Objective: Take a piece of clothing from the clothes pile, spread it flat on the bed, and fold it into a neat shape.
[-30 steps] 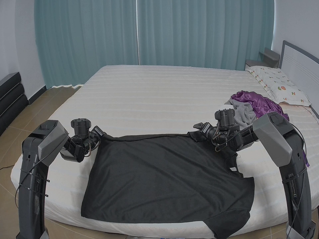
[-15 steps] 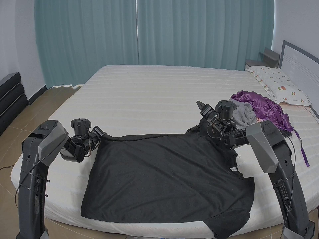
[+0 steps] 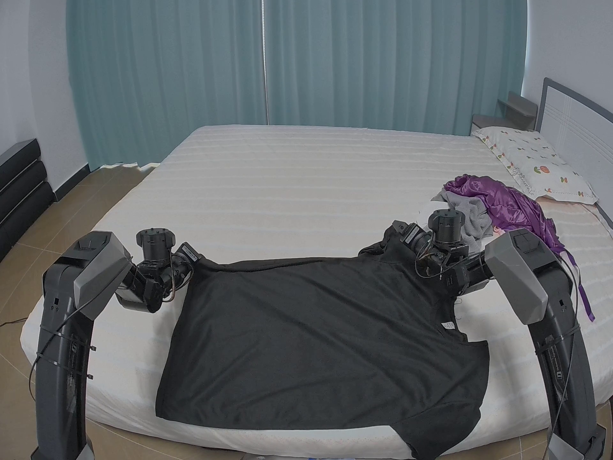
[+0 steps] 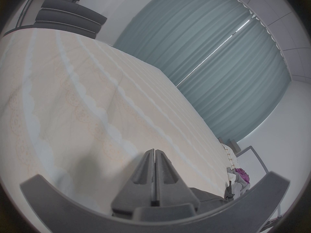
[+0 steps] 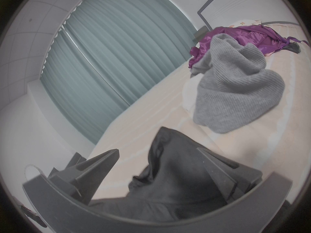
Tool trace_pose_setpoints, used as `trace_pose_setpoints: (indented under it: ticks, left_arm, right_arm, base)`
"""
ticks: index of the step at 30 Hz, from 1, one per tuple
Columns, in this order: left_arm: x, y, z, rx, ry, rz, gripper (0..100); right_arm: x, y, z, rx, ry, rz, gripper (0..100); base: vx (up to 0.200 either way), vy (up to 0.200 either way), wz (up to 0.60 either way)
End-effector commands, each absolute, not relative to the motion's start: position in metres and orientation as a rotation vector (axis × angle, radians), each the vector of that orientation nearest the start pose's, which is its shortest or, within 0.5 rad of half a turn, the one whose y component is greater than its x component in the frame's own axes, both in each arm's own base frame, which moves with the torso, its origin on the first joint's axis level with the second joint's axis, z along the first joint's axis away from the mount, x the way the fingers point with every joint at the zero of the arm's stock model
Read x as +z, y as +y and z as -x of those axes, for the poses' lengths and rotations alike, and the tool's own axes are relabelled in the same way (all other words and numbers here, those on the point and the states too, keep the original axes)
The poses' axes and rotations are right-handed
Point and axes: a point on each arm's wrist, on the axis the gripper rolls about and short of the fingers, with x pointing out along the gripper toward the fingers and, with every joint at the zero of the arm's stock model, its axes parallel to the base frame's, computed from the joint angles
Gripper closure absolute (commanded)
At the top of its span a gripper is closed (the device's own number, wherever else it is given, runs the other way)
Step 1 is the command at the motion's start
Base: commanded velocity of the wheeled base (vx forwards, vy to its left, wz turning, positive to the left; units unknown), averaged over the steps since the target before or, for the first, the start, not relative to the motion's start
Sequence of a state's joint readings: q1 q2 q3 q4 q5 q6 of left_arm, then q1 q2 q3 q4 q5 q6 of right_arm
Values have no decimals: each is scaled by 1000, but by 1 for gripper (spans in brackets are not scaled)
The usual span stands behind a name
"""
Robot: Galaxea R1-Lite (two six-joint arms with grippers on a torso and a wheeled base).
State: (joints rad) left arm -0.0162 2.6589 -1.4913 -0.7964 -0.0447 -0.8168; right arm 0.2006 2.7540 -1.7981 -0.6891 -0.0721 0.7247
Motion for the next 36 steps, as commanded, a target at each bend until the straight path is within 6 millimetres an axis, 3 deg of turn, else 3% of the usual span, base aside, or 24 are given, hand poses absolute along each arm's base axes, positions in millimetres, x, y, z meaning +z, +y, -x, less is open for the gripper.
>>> trace_pose_setpoints:
  ticks: [1, 11, 14, 23, 24, 36]
  left_arm:
    - [-32, -9, -499, 96, 379, 813, 100]
    - [-32, -11, -499, 95, 380, 812, 100]
    - [-33, -10, -499, 97, 381, 812, 100]
    - [-32, -10, -499, 96, 379, 812, 100]
    - [-32, -10, -499, 96, 379, 812, 100]
    - [-28, -11, -504, 109, 346, 806, 100]
  right_arm:
    - [-9, 95, -519, 11, 355, -662, 0]
    - [-18, 73, -521, -36, 383, -640, 0]
    - [-34, 66, -521, -63, 417, -637, 0]
    - [-44, 69, -521, -48, 455, -638, 0]
    - [-45, 69, -521, -48, 455, -638, 100]
    - [-32, 64, -525, -51, 394, -657, 100]
  base:
    - [0, 0, 0]
    - [0, 0, 0]
    - [0, 0, 0]
    - [0, 0, 0]
    - [0, 0, 0]
    - [0, 0, 0]
